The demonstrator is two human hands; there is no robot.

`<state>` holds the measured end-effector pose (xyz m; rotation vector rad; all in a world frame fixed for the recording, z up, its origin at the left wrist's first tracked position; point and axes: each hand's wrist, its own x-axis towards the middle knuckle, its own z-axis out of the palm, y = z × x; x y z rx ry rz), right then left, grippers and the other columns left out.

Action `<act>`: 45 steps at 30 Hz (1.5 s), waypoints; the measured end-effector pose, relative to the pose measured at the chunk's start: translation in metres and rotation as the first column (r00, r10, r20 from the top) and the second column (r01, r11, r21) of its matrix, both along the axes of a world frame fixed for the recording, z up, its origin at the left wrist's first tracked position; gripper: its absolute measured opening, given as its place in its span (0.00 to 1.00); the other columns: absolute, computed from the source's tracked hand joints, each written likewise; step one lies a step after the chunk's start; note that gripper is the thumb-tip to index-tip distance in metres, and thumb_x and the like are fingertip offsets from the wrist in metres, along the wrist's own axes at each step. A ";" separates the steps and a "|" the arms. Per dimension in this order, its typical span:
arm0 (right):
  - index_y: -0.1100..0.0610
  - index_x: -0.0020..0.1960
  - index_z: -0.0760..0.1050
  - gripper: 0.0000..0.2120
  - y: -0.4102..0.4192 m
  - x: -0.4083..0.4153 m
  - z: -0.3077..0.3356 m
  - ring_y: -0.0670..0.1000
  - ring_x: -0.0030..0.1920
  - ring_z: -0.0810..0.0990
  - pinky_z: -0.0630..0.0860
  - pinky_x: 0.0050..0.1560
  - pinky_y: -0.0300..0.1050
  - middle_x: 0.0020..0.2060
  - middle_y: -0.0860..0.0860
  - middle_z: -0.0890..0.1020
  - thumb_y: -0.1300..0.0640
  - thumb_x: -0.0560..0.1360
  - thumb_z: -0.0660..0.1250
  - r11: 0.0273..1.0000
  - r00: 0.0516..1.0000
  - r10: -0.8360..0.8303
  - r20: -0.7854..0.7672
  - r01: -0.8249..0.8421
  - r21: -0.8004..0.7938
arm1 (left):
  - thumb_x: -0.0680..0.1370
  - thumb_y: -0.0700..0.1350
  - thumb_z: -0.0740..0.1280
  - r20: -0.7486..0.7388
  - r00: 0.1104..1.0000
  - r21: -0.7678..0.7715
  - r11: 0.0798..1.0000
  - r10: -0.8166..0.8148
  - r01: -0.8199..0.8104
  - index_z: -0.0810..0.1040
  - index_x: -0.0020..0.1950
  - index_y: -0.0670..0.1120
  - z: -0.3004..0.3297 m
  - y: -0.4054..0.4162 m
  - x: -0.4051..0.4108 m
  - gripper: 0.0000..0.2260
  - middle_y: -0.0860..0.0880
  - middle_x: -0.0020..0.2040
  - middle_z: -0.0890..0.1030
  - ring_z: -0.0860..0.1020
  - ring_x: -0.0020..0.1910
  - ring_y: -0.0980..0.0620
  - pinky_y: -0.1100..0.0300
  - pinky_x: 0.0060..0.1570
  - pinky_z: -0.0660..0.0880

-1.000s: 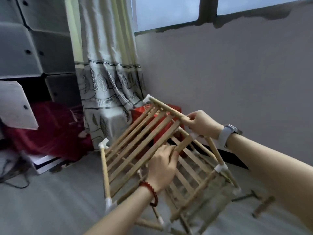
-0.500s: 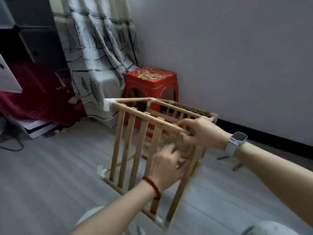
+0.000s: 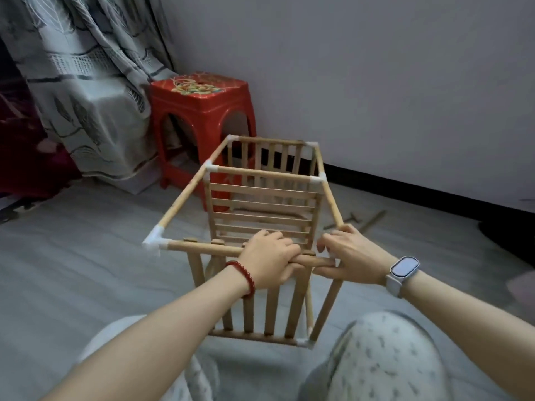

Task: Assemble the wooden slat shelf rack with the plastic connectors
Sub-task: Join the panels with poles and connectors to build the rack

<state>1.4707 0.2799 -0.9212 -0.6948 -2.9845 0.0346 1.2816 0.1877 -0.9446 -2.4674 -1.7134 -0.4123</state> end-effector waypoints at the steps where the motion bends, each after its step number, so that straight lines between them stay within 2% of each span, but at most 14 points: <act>1: 0.56 0.55 0.72 0.22 0.003 0.007 -0.004 0.50 0.49 0.75 0.58 0.61 0.39 0.41 0.44 0.72 0.37 0.74 0.62 0.998 0.999 -0.049 -0.004 0.049 -0.041 | 0.79 0.54 0.58 -0.010 1.000 -0.026 1.000 0.009 -0.010 0.76 0.54 0.49 -0.002 0.005 0.007 0.12 0.51 0.50 0.78 0.75 0.51 0.51 0.57 0.49 0.67; 5: 0.54 0.54 0.71 0.12 0.007 0.027 -0.020 0.48 0.52 0.71 0.55 0.57 0.31 0.46 0.49 0.77 0.48 0.80 0.54 0.951 0.970 -0.227 -0.091 0.201 -0.237 | 0.79 0.54 0.59 -0.041 0.999 -0.229 0.973 -0.006 -0.004 0.75 0.54 0.50 -0.018 0.024 0.034 0.11 0.51 0.50 0.77 0.75 0.50 0.51 0.58 0.46 0.66; 8: 0.56 0.52 0.74 0.08 0.015 0.044 -0.041 0.47 0.44 0.74 0.68 0.53 0.38 0.43 0.49 0.77 0.60 0.80 0.56 0.880 0.911 -0.379 -0.165 0.300 -0.368 | 0.79 0.54 0.60 -0.016 1.000 -0.315 0.949 -0.018 0.012 0.69 0.47 0.50 -0.021 0.038 0.053 0.08 0.52 0.44 0.76 0.76 0.44 0.50 0.58 0.40 0.68; 10: 0.57 0.50 0.75 0.09 0.020 0.052 -0.055 0.48 0.40 0.75 0.69 0.45 0.39 0.41 0.52 0.78 0.66 0.78 0.57 0.811 0.806 -0.516 -0.288 0.352 -0.468 | 0.79 0.53 0.61 0.027 0.999 -0.318 0.948 -0.019 0.027 0.68 0.50 0.49 -0.021 0.049 0.061 0.08 0.51 0.46 0.77 0.77 0.43 0.50 0.56 0.41 0.72; 13: 0.63 0.54 0.75 0.09 0.033 0.047 -0.068 0.51 0.48 0.75 0.69 0.50 0.37 0.47 0.53 0.75 0.68 0.77 0.59 0.772 0.610 -0.629 -0.481 0.421 -0.476 | 0.80 0.51 0.60 0.107 0.994 -0.361 0.932 -0.004 0.042 0.67 0.58 0.48 -0.029 0.060 0.069 0.10 0.50 0.50 0.78 0.77 0.45 0.50 0.56 0.42 0.74; 16: 0.62 0.65 0.68 0.15 0.045 0.028 -0.059 0.50 0.51 0.73 0.73 0.51 0.41 0.53 0.52 0.71 0.57 0.80 0.57 0.534 0.463 -0.818 -0.342 0.391 -0.749 | 0.80 0.51 0.60 0.161 0.986 -0.367 0.930 0.042 0.020 0.60 0.71 0.50 -0.025 0.062 0.061 0.21 0.50 0.60 0.75 0.76 0.51 0.52 0.58 0.44 0.74; 18: 0.63 0.63 0.69 0.17 0.052 0.013 -0.057 0.49 0.42 0.76 0.73 0.41 0.39 0.46 0.52 0.76 0.52 0.81 0.55 0.378 0.448 -0.870 -0.205 0.341 -0.861 | 0.80 0.50 0.60 0.154 0.988 -0.367 0.930 0.027 0.032 0.55 0.75 0.50 -0.023 0.059 0.054 0.25 0.50 0.66 0.69 0.74 0.57 0.52 0.57 0.49 0.74; 22: 0.64 0.55 0.74 0.17 0.041 0.017 -0.058 0.48 0.34 0.72 0.71 0.39 0.41 0.32 0.51 0.73 0.52 0.81 0.54 0.303 0.471 -0.872 -0.132 0.309 -0.901 | 0.80 0.50 0.57 0.110 0.993 -0.326 0.942 -0.041 0.076 0.62 0.71 0.50 -0.029 0.047 0.071 0.20 0.51 0.63 0.71 0.71 0.60 0.51 0.57 0.49 0.70; 23: 0.63 0.54 0.74 0.17 0.063 0.038 -0.075 0.48 0.34 0.72 0.70 0.39 0.42 0.32 0.50 0.73 0.51 0.81 0.54 0.275 0.419 -0.901 -0.110 0.356 -0.893 | 0.80 0.51 0.57 0.137 0.988 -0.343 0.932 -0.075 0.118 0.65 0.68 0.49 -0.053 0.079 0.095 0.17 0.51 0.62 0.73 0.72 0.59 0.50 0.56 0.47 0.69; 27: 0.62 0.53 0.73 0.17 0.075 0.050 -0.077 0.47 0.33 0.70 0.68 0.35 0.40 0.32 0.50 0.72 0.50 0.81 0.53 0.300 0.459 -0.885 -0.077 0.438 -0.848 | 0.80 0.56 0.57 -0.036 0.999 -0.317 0.948 -0.032 0.019 0.69 0.60 0.47 -0.053 0.099 0.119 0.15 0.50 0.56 0.77 0.78 0.53 0.48 0.57 0.40 0.65; 31: 0.61 0.52 0.72 0.16 0.073 0.044 -0.072 0.45 0.31 0.69 0.66 0.30 0.35 0.32 0.49 0.72 0.50 0.81 0.54 0.364 0.523 -0.848 -0.086 0.457 -0.811 | 0.80 0.58 0.54 -0.049 0.999 -0.229 0.973 -0.022 0.010 0.69 0.59 0.46 -0.054 0.097 0.112 0.17 0.50 0.54 0.78 0.79 0.50 0.47 0.57 0.39 0.64; 39: 0.60 0.50 0.70 0.13 0.070 0.047 -0.073 0.46 0.32 0.70 0.67 0.30 0.34 0.32 0.49 0.73 0.52 0.82 0.53 0.421 0.565 -0.821 -0.076 0.510 -0.750 | 0.82 0.53 0.54 0.034 0.994 -0.179 0.978 -0.101 0.106 0.70 0.59 0.50 -0.061 0.094 0.102 0.12 0.52 0.53 0.78 0.78 0.50 0.49 0.58 0.38 0.68; 42: 0.59 0.49 0.70 0.13 0.067 0.043 -0.075 0.46 0.31 0.70 0.67 0.29 0.33 0.32 0.49 0.72 0.52 0.82 0.53 0.429 0.541 -0.834 -0.109 0.512 -0.745 | 0.81 0.54 0.54 0.103 0.994 -0.208 0.977 -0.034 0.055 0.72 0.55 0.51 -0.063 0.092 0.104 0.12 0.52 0.51 0.78 0.77 0.51 0.50 0.56 0.41 0.70; 45: 0.57 0.50 0.70 0.13 0.062 0.041 -0.077 0.49 0.34 0.72 0.68 0.34 0.41 0.33 0.50 0.73 0.50 0.82 0.52 0.446 0.536 -0.834 -0.131 0.515 -0.732 | 0.79 0.55 0.57 0.190 0.979 -0.314 0.949 0.066 -0.003 0.74 0.49 0.51 -0.064 0.094 0.105 0.10 0.51 0.48 0.78 0.76 0.51 0.50 0.55 0.43 0.71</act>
